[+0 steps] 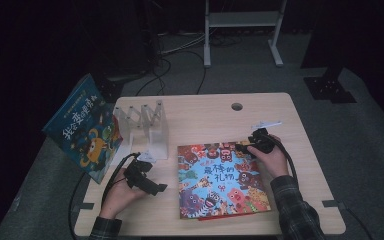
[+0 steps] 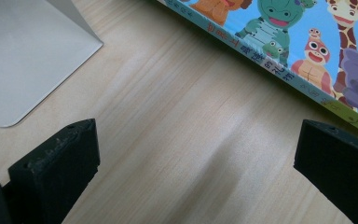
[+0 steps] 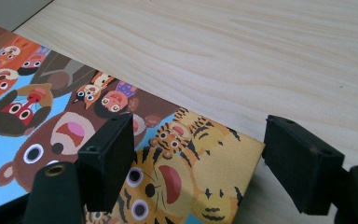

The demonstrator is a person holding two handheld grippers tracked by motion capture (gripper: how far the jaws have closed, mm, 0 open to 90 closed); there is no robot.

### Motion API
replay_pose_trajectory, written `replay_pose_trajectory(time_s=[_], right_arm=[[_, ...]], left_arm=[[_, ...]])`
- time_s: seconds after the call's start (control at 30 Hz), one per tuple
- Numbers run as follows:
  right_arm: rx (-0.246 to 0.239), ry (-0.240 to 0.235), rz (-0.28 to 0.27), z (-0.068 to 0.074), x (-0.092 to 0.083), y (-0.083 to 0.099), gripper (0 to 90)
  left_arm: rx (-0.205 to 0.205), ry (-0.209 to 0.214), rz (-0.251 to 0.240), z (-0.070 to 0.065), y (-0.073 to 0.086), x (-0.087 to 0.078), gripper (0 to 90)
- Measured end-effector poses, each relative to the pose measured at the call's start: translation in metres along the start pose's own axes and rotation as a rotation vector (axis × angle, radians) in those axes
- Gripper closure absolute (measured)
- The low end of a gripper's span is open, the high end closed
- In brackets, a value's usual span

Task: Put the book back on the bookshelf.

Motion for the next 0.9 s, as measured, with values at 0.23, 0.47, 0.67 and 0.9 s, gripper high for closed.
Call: replay_pose_trajectory(time_s=[0.23, 0.47, 0.67, 0.9], right_arm=[[-0.021, -0.014, -0.004, 0.005, 0.003, -0.003, 25.1], [-0.014, -0.059, -0.012, 0.018, 0.011, -0.007, 25.1], [-0.029, -0.065, 0.008, 0.024, 0.013, -0.009, 24.9], [-0.051, -0.082, 0.015, 0.036, 0.019, -0.014, 24.4]], left_arm=[[-0.003, 0.008, -0.002, -0.001, -0.001, 0.001, 0.0], [-0.001, 0.017, -0.010, -0.002, -0.001, -0.002, 0.0], [0.010, 0.022, -0.029, -0.004, -0.005, -0.004, 0.0], [0.014, 0.025, -0.034, -0.005, -0.007, -0.003, 0.0]])
Point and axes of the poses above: each handheld gripper's, and its own axes: x roughly forward along the jaws, y roughly out of its underside, z roughly to its left, the point moved 10 cm from there along x, roughly forward along the jaws, and after that the axes turned 7 degrees about y, right-handed, at the moved point
